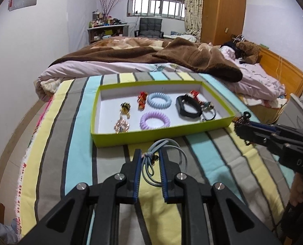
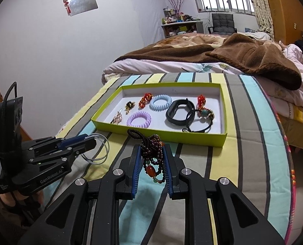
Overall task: Organize jewelry
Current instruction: 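Carry the grey ties and beaded bracelet into the box and open both tools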
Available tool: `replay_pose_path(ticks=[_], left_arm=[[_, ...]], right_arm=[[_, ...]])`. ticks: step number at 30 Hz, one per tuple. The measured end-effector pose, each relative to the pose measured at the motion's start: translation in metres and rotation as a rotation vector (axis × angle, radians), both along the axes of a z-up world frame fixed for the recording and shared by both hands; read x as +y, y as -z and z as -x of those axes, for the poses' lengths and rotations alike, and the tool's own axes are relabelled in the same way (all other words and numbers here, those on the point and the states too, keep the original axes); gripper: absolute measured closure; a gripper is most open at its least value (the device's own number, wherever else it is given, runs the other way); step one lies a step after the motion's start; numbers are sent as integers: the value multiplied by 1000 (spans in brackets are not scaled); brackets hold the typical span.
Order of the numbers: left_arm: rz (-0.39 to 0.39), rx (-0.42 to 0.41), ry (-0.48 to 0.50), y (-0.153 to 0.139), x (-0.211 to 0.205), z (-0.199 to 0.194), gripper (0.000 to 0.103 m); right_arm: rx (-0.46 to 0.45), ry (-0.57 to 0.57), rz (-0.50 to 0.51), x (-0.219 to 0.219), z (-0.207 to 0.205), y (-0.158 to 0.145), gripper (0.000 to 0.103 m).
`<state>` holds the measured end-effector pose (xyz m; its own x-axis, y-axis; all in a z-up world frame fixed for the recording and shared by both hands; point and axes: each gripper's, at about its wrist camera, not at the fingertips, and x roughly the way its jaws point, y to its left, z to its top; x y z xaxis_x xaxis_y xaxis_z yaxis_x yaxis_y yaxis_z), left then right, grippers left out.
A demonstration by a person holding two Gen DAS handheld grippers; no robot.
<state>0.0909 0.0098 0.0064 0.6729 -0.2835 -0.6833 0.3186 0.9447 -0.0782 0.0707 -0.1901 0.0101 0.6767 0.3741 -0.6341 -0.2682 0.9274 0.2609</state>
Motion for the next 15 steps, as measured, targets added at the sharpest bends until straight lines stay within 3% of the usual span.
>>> replay_pose_path(ticks=[15], left_arm=[[63, -8, 1, -26, 7, -54, 85]], right_arm=[[0, 5, -6, -2, -32, -10, 81]])
